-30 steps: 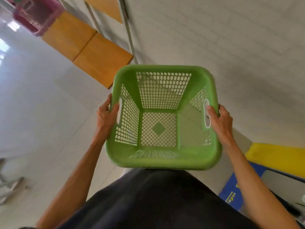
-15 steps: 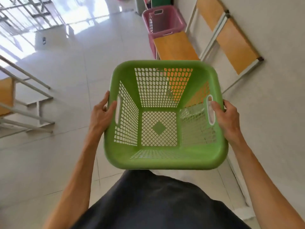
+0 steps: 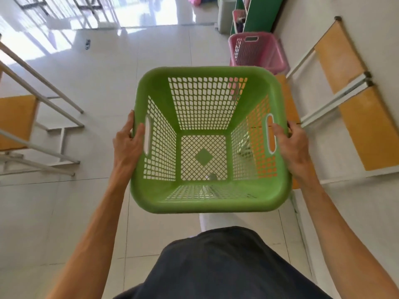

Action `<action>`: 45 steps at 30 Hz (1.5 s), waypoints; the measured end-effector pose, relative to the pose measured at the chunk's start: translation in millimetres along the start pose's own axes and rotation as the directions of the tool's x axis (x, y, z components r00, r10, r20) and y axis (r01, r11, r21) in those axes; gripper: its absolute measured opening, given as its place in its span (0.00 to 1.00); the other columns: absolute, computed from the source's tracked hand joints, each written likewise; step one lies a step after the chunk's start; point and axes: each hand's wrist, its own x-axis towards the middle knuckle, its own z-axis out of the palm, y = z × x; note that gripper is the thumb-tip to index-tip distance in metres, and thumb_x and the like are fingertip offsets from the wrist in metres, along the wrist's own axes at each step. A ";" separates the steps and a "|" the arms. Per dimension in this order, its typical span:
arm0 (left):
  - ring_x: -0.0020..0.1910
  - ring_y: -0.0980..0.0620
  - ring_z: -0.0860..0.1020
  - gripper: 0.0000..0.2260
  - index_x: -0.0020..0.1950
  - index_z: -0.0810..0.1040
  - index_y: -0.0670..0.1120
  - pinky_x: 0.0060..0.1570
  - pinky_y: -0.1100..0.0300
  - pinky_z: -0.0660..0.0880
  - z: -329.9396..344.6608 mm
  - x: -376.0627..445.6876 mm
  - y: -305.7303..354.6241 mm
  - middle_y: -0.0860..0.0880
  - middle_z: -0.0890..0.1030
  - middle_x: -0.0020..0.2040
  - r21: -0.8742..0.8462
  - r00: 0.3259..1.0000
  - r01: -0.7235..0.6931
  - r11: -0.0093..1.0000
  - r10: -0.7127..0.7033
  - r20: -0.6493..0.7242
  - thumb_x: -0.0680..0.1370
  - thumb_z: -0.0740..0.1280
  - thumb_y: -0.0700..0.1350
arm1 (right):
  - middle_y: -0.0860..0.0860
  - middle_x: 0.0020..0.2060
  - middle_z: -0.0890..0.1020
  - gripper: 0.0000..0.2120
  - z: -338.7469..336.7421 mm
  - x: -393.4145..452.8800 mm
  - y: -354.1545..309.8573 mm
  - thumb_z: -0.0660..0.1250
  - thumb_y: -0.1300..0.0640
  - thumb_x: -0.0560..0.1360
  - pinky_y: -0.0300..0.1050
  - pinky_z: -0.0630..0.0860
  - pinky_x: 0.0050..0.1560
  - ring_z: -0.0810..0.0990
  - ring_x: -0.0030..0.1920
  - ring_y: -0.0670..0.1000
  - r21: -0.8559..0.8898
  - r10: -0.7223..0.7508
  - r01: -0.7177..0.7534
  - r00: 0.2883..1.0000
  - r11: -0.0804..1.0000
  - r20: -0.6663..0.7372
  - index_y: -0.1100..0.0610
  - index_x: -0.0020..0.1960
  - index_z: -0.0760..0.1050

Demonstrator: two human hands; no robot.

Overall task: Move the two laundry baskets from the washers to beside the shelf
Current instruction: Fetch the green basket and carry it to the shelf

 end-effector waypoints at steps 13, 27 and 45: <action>0.31 0.62 0.82 0.22 0.78 0.63 0.50 0.33 0.68 0.80 82.6 298.0 92.8 0.60 0.80 0.43 0.004 0.999 -0.004 1.000 0.005 -0.046 0.84 0.60 0.48 | 0.48 0.40 0.82 0.14 66.1 318.5 -92.3 0.66 0.44 0.77 0.25 0.70 0.29 0.78 0.35 0.42 0.009 0.003 -0.004 1.000 1.000 0.029 0.52 0.56 0.79; 0.34 0.56 0.84 0.24 0.79 0.62 0.50 0.36 0.58 0.83 235.8 678.6 201.1 0.57 0.82 0.49 0.001 0.951 -0.169 0.986 0.162 0.265 0.83 0.62 0.49 | 0.48 0.43 0.84 0.20 106.3 598.8 -133.2 0.66 0.35 0.71 0.56 0.81 0.48 0.84 0.43 0.51 0.062 0.273 -0.267 0.916 0.962 -0.293 0.48 0.54 0.79; 0.37 0.64 0.78 0.31 0.79 0.62 0.47 0.35 0.69 0.79 595.2 953.2 395.1 0.48 0.79 0.60 -0.050 0.457 -0.630 0.775 0.422 0.783 0.77 0.70 0.42 | 0.49 0.45 0.81 0.17 83.8 793.8 -96.3 0.65 0.47 0.77 0.38 0.73 0.34 0.80 0.39 0.47 0.457 0.654 -0.479 0.430 0.749 -0.622 0.54 0.62 0.76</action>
